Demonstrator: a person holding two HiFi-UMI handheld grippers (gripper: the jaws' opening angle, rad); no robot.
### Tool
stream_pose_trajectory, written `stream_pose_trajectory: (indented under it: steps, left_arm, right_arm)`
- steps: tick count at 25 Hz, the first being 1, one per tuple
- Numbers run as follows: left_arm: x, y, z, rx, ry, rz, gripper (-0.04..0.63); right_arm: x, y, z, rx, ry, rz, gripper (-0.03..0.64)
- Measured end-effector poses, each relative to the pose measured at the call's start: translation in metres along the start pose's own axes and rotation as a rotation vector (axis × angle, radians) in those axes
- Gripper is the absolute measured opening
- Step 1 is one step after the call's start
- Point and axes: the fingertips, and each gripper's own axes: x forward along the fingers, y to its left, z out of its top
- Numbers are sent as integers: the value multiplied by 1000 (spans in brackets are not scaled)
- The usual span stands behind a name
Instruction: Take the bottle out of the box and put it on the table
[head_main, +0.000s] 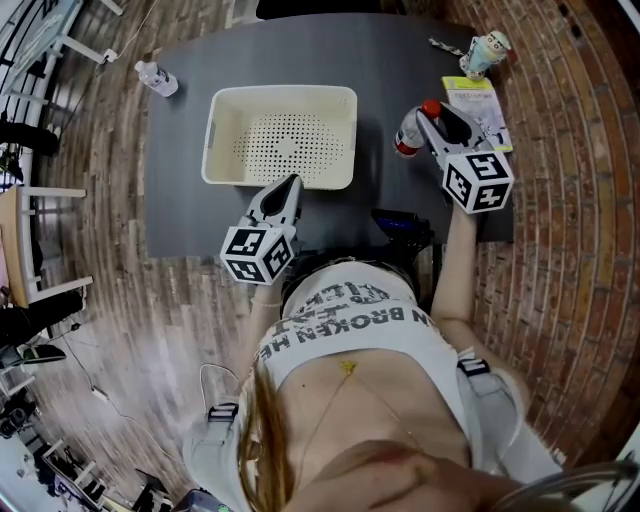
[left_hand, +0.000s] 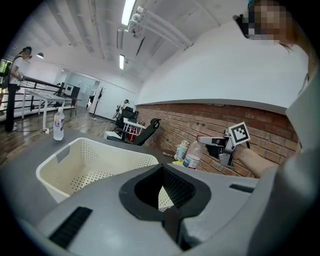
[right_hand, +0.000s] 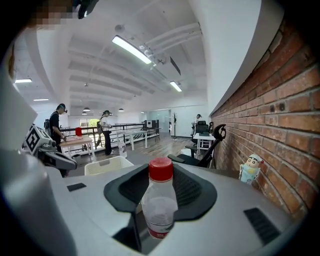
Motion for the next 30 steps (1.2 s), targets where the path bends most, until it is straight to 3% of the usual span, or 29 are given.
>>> stream_pose_trajectory:
  steps: [16,30]
  left_arm:
    - [7,1,-4,-9,21,-3,3]
    - [2,1,-12,-26,30,-5,3]
  right_arm:
    - [26,3,-97,-21,194,9,143]
    - [20,7,-104,-32,143,-18,143]
